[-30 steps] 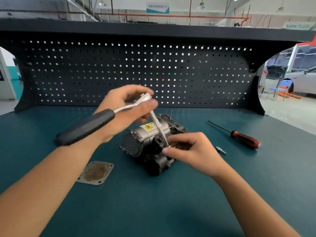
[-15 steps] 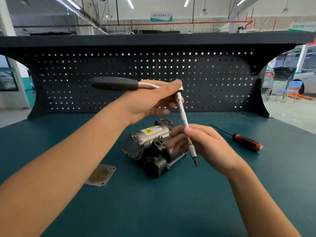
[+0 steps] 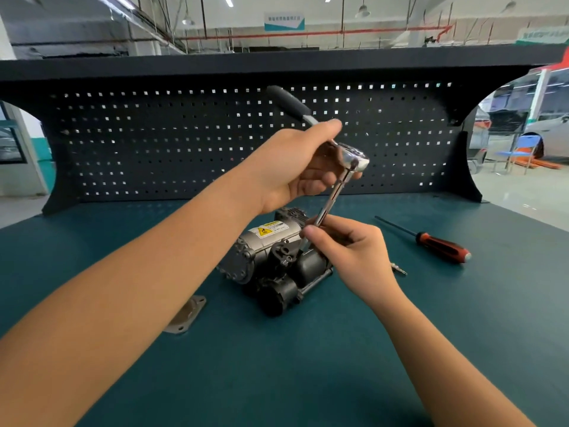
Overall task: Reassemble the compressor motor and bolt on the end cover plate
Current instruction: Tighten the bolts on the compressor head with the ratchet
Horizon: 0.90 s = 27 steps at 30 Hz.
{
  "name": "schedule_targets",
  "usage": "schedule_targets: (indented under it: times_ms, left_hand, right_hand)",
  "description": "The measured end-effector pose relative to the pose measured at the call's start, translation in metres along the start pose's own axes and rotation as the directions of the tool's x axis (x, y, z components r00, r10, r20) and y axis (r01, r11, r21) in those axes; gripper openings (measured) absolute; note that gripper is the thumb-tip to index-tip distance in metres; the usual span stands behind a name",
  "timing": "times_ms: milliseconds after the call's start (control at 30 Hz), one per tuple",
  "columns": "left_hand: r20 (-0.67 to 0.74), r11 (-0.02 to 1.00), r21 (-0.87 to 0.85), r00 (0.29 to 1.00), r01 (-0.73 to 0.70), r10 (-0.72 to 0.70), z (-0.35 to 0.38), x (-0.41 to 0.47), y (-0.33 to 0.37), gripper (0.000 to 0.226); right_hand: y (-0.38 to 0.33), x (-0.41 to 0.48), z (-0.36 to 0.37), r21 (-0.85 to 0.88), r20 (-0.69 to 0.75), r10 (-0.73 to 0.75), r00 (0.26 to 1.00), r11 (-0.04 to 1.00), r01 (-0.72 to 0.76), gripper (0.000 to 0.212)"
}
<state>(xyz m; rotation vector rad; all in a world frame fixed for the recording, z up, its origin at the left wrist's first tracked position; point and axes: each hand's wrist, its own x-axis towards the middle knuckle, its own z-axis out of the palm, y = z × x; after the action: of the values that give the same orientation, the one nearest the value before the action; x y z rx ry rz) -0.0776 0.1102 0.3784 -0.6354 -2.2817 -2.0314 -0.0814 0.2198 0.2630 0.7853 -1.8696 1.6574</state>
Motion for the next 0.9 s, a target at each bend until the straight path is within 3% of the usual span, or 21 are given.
schedule_targets:
  times_ms: [267,533,900]
  left_hand:
    - [0.005,0.989,0.141,0.999,-0.035,0.035,0.006,-0.003,0.001,0.045]
    - [0.020,0.987,0.151,0.998,-0.059,0.056,0.002,-0.002,-0.003,0.045]
    - [-0.053,0.994,0.082,0.996,-0.065,0.069,-0.018,0.005,-0.006,0.040]
  right_hand:
    - [0.005,-0.004,0.008,-0.003,-0.030,0.024,0.999,1.000,-0.024,0.017]
    - [0.009,-0.004,0.008,0.006,-0.006,0.021,1.000,1.000,-0.021,0.010]
    - [0.013,0.011,0.011,-0.128,0.063,0.009,0.998,0.992,-0.001,0.011]
